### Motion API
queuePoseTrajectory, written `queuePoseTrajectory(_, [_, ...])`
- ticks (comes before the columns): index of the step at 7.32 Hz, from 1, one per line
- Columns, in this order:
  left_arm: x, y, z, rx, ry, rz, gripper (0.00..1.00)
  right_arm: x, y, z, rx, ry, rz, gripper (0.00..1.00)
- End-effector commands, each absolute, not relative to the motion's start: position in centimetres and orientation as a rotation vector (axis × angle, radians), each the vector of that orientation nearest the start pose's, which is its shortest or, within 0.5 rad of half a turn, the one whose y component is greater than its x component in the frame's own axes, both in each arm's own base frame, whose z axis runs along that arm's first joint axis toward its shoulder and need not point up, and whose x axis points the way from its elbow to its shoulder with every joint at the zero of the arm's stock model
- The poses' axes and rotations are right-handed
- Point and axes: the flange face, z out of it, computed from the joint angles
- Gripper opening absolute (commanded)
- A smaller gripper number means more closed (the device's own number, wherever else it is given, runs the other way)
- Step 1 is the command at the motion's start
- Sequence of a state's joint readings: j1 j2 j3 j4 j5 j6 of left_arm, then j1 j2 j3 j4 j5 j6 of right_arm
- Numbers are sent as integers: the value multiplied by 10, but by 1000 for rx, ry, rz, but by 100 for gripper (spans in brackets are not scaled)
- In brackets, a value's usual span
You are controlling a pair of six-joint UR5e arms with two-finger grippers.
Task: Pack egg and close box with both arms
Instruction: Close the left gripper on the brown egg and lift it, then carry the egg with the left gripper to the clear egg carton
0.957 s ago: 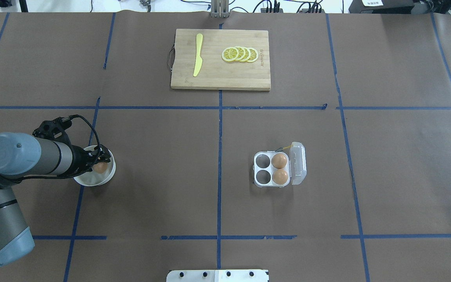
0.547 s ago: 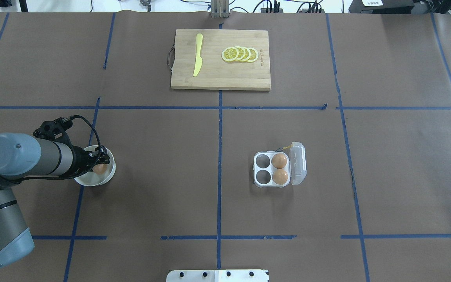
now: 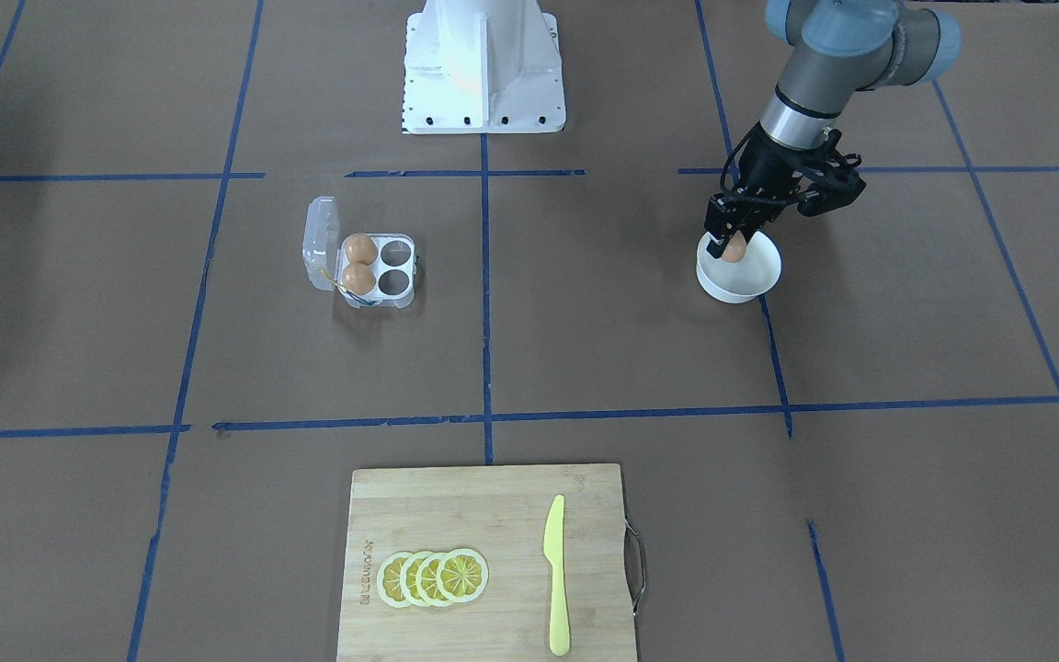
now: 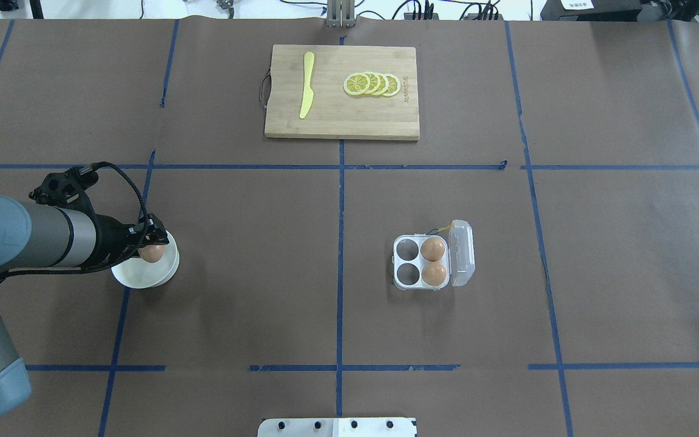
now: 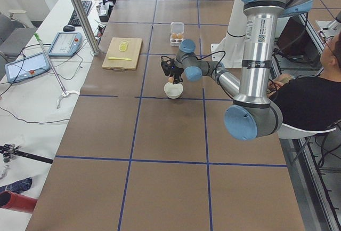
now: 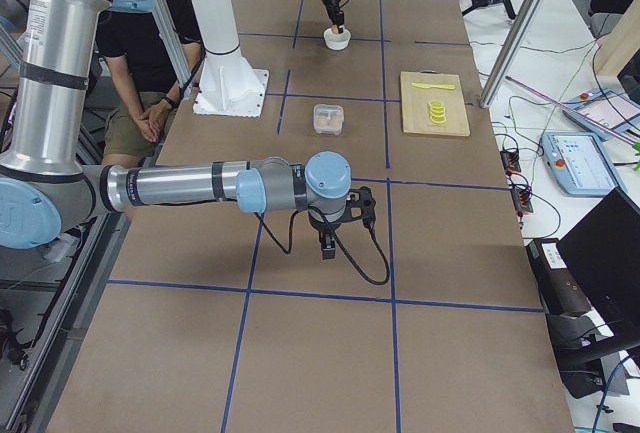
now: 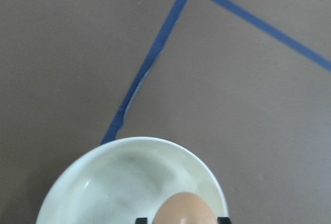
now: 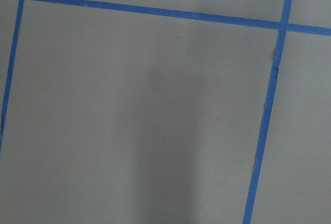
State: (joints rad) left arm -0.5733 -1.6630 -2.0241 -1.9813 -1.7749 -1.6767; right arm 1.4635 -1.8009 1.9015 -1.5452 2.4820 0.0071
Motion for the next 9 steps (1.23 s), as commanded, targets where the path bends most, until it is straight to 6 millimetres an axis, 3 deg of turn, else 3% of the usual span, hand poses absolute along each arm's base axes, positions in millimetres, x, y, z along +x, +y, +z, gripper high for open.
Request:
queuePoseTrajectory(1, [424,-399,244,25,1013,-521,0,11,-403,584,67,-916,-151,100])
queuePoseTrajectory(2, [469,-397,205,-10,1039,-487,0,11,-404,583,70,-916,-153,100])
queuePoseTrajectory(3, [513,-380,180,-44,1061,-427,0,11,-404,582,72,-916,-153,100])
queuePoseTrajectory(4, [557,-386,140,-46,1086,-401,0,11,-404,581,73,-918,-154,100])
queuePoseTrajectory(5, [598,-389,117,-47,1116,-376,0,11,-404,581,73,-925,-153,100])
queuePoseTrajectory(7, [630,-396,99,-37,1172,-348,0,10,-404,579,73,-935,-156,100])
queuePoseTrajectory(9, [650,-382,96,-53,1162,-323,0,9,-403,578,70,-954,-156,100])
